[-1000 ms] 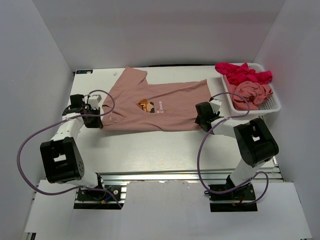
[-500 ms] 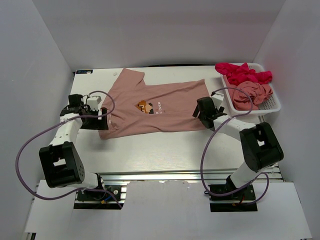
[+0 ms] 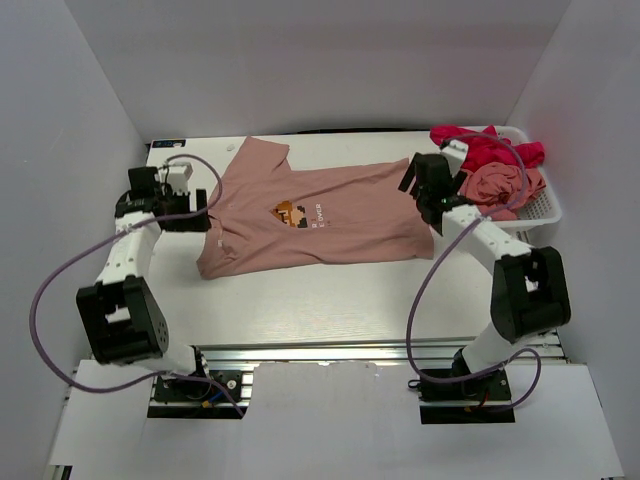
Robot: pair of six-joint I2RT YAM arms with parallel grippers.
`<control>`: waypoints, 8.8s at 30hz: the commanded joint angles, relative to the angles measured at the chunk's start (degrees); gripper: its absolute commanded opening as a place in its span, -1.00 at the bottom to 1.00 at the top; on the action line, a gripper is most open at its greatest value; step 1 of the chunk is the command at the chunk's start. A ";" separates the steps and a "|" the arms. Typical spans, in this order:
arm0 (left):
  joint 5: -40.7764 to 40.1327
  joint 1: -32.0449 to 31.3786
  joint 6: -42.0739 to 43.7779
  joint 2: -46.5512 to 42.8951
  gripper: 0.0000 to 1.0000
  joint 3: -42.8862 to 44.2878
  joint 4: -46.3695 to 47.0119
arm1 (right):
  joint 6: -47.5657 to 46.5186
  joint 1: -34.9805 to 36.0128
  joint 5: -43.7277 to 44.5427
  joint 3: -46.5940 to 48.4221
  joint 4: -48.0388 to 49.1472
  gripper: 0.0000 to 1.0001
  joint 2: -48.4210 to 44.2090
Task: Fold and stack the t-shirts
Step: Fold the flattened tshirt in 1/3 of the way, then grap the side of the flattened tshirt furthest away from the robot with both arms, then fold the other side of the tshirt into a rectangle
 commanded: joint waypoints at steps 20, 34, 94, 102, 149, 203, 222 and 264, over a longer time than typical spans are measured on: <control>13.57 -2.80 -4.91 47.29 0.93 44.02 18.85 | -17.31 -9.42 -32.42 63.45 -18.93 0.71 48.72; 8.30 -8.60 -10.54 65.48 0.90 66.07 33.70 | -18.37 -10.04 -34.53 55.54 -17.52 0.72 47.76; 8.47 -14.58 -8.96 80.61 -0.37 81.73 38.37 | -13.36 -13.73 -36.11 56.77 -11.64 -0.14 50.57; 8.73 -14.50 -8.17 80.34 -0.46 82.00 35.82 | -15.11 -13.82 -39.45 61.68 -11.45 0.10 54.25; 3.72 -11.77 -4.02 80.95 0.48 85.42 40.56 | -12.48 -13.91 -46.57 56.24 -6.09 -1.00 52.41; -0.67 -11.77 2.29 82.73 -1.00 84.46 36.08 | -12.83 -12.77 -45.51 56.07 -6.18 -1.00 49.61; 0.20 -11.77 5.81 44.85 -1.00 56.70 28.17 | -9.67 -12.77 -46.04 40.52 -2.67 -1.00 25.71; -1.46 -11.77 3.88 23.02 -1.00 25.20 31.14 | -5.01 -11.53 -49.65 43.41 0.91 -1.00 34.74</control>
